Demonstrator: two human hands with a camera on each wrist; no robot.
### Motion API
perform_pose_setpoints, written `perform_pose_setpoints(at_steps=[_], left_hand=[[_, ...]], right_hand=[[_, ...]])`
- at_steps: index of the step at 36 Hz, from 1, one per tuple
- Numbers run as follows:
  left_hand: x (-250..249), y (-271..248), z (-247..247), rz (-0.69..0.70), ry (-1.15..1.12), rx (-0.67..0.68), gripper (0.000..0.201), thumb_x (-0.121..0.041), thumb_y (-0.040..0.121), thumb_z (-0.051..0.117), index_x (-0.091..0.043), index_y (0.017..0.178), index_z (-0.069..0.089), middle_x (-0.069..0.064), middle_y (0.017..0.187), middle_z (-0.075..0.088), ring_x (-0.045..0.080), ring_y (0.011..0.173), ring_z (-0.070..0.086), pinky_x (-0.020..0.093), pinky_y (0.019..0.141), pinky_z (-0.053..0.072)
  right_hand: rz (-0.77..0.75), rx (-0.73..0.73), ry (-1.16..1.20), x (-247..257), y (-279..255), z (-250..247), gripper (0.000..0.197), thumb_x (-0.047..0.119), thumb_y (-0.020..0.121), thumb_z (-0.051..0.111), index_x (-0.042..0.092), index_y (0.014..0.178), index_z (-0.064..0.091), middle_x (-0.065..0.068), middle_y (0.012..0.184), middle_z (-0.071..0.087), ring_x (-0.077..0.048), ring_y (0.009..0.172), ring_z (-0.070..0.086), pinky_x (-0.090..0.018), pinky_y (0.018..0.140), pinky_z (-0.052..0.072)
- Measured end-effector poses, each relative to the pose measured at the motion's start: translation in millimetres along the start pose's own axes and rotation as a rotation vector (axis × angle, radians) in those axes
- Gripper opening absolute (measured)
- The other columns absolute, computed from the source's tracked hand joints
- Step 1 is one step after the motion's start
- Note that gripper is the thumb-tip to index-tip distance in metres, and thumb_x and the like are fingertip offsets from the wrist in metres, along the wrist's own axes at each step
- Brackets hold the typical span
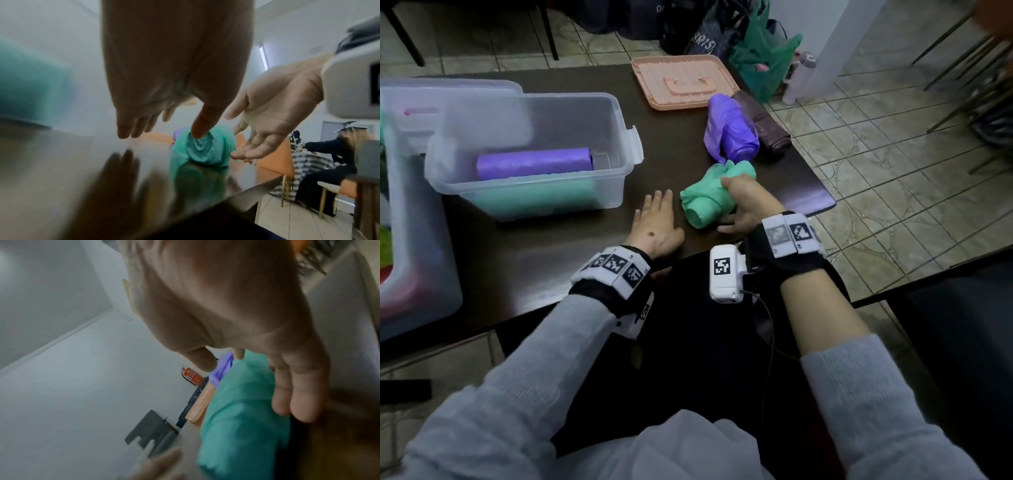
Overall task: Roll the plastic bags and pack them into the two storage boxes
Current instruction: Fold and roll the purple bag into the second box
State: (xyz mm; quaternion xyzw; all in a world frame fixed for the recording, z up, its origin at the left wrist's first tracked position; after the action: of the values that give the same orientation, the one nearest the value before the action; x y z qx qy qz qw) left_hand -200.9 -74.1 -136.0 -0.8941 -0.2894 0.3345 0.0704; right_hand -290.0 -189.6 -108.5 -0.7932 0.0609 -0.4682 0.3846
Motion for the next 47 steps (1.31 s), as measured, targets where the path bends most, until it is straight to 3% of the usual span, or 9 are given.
perform_pose_setpoints(at_steps=[6, 10, 13, 16, 19, 24, 35, 40, 47], left_hand=[[-32.9, -2.1, -17.4, 0.26, -0.018, -0.178, 0.079, -0.021, 0.084, 0.061, -0.012, 0.149, 0.018, 0.014, 0.157, 0.014, 0.026, 0.145, 0.011, 0.04, 0.118, 0.013], [-53.1, 8.5, -9.3, 0.364, 0.157, -0.153, 0.086, -0.031, 0.08, 0.069, -0.014, 0.149, 0.02, 0.01, 0.156, 0.016, 0.026, 0.144, 0.016, 0.044, 0.116, 0.02], [-58.7, 14.8, -10.7, 0.369, 0.142, -0.158, 0.077, -0.028, 0.083, 0.066, -0.018, 0.147, 0.025, 0.006, 0.151, 0.029, 0.025, 0.137, 0.031, 0.042, 0.108, 0.032], [-57.1, 18.2, -20.1, 0.364, 0.118, -0.19, 0.053, -0.029, 0.086, 0.062, -0.027, 0.136, 0.045, -0.001, 0.137, 0.046, 0.023, 0.124, 0.046, 0.04, 0.095, 0.041], [-55.5, 21.5, -30.3, 0.361, 0.092, -0.247, 0.032, -0.024, 0.083, 0.065, -0.025, 0.115, 0.063, -0.001, 0.124, 0.057, 0.026, 0.112, 0.056, 0.04, 0.091, 0.045], [-50.4, 28.7, -37.3, 0.221, -0.072, -0.258, 0.023, -0.019, 0.081, 0.062, -0.026, 0.102, 0.068, 0.004, 0.113, 0.066, 0.03, 0.104, 0.06, 0.039, 0.091, 0.048], [-43.2, 40.8, -54.1, 0.048, -0.264, -0.292, 0.021, -0.018, 0.09, 0.046, -0.018, 0.108, 0.056, 0.011, 0.115, 0.062, 0.033, 0.106, 0.056, 0.032, 0.086, 0.041], [-42.9, 44.2, -62.1, -0.03, -0.33, -0.332, 0.024, -0.017, 0.093, 0.038, -0.005, 0.109, 0.05, 0.021, 0.114, 0.057, 0.039, 0.103, 0.053, 0.038, 0.084, 0.041], [-52.6, 57.3, -87.8, -0.048, -0.393, -0.398, 0.031, -0.025, 0.093, 0.042, -0.005, 0.112, 0.057, 0.017, 0.118, 0.06, 0.034, 0.107, 0.056, 0.031, 0.078, 0.04]], right_hand=[[-0.236, -0.334, -0.243, 18.6, 12.1, -41.0, 0.041, 0.011, 0.093, 0.034, 0.015, 0.134, 0.036, -0.013, 0.142, 0.026, -0.031, 0.125, 0.04, -0.032, 0.104, 0.033], [-0.33, -0.309, -0.395, 24.4, 27.6, -55.5, 0.042, 0.009, 0.092, 0.039, 0.013, 0.134, 0.039, -0.013, 0.141, 0.037, -0.031, 0.127, 0.041, -0.032, 0.106, 0.032], [-0.365, -0.227, -0.414, 26.1, 32.7, -54.7, 0.043, 0.008, 0.09, 0.047, 0.011, 0.132, 0.042, -0.013, 0.128, 0.053, -0.027, 0.101, 0.057, -0.032, 0.08, 0.051], [-0.357, -0.182, -0.392, 22.7, 40.2, -58.6, 0.042, 0.006, 0.087, 0.044, 0.011, 0.128, 0.044, -0.016, 0.109, 0.058, -0.018, 0.061, 0.052, -0.023, 0.039, 0.04], [-0.374, -0.176, -0.489, 19.5, 41.7, -64.3, 0.036, 0.007, 0.085, 0.045, 0.012, 0.119, 0.051, -0.015, 0.115, 0.061, -0.022, 0.081, 0.058, -0.024, 0.053, 0.043], [-0.453, -0.139, -0.601, 14.1, 41.3, -66.4, 0.042, 0.009, 0.082, 0.058, 0.009, 0.124, 0.048, -0.013, 0.124, 0.059, -0.025, 0.115, 0.055, -0.038, 0.102, 0.042], [-0.579, -0.016, -0.578, 9.0, 39.4, -59.9, 0.07, 0.007, 0.063, 0.084, 0.017, 0.122, 0.048, -0.007, 0.118, 0.059, -0.022, 0.106, 0.057, -0.038, 0.098, 0.046], [-0.612, -0.055, -0.635, 9.9, 35.8, -65.8, 0.062, 0.003, 0.064, 0.081, 0.013, 0.115, 0.047, -0.005, 0.109, 0.058, -0.017, 0.096, 0.054, -0.02, 0.075, 0.039], [-0.719, -0.171, -1.089, 11.3, 7.9, -53.6, 0.079, 0.024, 0.055, 0.084, 0.022, 0.124, 0.046, -0.007, 0.126, 0.034, -0.028, 0.119, 0.032, -0.037, 0.097, 0.031]])
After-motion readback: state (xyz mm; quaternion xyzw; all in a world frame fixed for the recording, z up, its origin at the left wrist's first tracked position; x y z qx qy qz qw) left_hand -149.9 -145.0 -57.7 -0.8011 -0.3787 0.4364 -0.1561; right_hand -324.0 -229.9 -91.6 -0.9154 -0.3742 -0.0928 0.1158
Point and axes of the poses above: each hand's wrist, its own y-axis towards the middle knuckle, its own z-axis out of the palm, x = y × z, the point moved 5 cm from there along y, towards the middle knuckle
